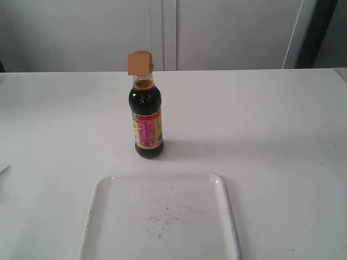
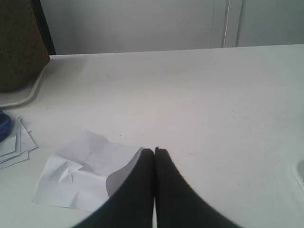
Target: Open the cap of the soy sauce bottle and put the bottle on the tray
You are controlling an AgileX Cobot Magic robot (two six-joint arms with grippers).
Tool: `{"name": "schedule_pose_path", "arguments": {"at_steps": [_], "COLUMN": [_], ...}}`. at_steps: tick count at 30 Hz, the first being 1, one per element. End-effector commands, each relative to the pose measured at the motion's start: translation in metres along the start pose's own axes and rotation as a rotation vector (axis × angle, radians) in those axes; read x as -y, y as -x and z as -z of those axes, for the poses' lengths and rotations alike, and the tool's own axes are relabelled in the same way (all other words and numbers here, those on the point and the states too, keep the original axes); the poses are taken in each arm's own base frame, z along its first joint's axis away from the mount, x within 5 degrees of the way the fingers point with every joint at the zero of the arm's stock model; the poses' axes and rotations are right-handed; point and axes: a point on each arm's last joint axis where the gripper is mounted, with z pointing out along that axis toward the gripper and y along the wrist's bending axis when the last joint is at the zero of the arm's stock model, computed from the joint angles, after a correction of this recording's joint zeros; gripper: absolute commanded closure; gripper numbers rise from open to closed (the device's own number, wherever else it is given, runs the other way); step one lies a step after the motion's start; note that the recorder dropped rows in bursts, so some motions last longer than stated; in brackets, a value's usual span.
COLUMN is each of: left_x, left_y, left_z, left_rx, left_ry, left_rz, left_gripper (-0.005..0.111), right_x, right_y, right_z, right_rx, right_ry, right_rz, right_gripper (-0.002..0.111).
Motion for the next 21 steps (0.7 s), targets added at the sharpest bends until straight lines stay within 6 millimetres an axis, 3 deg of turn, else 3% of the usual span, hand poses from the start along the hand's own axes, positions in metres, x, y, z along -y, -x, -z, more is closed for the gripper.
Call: {"name": "schedule_pose_path", "arguments": {"at_steps": [1,9,16,21], "left_x": [0.0,-0.001,-0.004,-0.003], "left_y": [0.002,0.01,0.033,0.037], "left_z": [0.0,0.001,0.007,0.008], "left_rx": [0.038,0.124,0.381,0.407], "left_ry": [0.005,0.011,0.027,0.007], "left_rz": [0.01,0.067,0.12,0.138], "left_gripper": [0.107,0.107,0.107,0.107], "right_x": [0.0,0.001,0.001,0.001], "right_y": [0.001,0.005,0.007,0.011], "right_z": [0.0,0.0,0.0,0.001], "right_rx": [0.028,0.072,0.1,0.144], "right_ry": [-0.006,-0.013,-0.012,-0.011], "right_rz": [0.003,0.049,0.049,0.054], "right_gripper": [0.108,0.108,0.108,0.108]}}
